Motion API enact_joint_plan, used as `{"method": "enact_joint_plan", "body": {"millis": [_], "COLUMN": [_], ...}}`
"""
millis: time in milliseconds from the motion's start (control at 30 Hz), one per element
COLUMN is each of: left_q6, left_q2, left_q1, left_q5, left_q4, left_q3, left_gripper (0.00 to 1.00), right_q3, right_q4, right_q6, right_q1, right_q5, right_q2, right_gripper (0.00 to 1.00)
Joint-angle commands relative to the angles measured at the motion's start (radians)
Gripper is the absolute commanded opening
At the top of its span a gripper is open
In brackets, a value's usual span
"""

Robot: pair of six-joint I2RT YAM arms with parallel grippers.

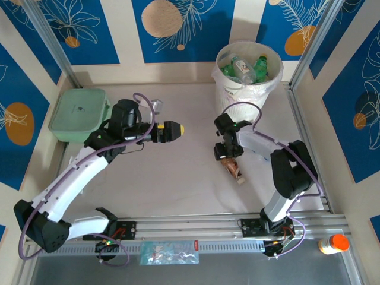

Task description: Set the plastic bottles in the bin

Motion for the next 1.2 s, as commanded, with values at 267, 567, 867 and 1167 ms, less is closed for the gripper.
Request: {"method": "enact_joint_plan", "body": {"millis": [267, 567, 867, 1167], "left_q6": [0.046, 0.062, 0.056, 0.055], "left_q2": [-0.048, -0.015, 0.025, 0.045], "left_q1": [0.019, 0.025, 0.034, 0.052], "left_q5": [-0.010, -0.017, 0.004, 0.019], "left_q4": [-0.060, -0.070, -0.053, -0.052], "left_q3": [0.053, 0.143, 0.157, 0.162], "left_gripper": [0.95, 0.96, 0.95, 0.96], "right_q3": [0.120, 0.482, 0.839, 1.281], "right_q4": [-0.130, -0.122, 0.017, -0.084], "right_q6": [0.026, 0.091, 0.309, 0.329], "right_q1": [0.017, -0.167, -0.518, -0.635], "right_q5": [-0.065, -0.309, -0.487, -0.393], "right_q2": [-0.361, -0.446, -0.239, 0.103], "right_gripper": [0.55, 0.53, 0.53, 0.51]}}
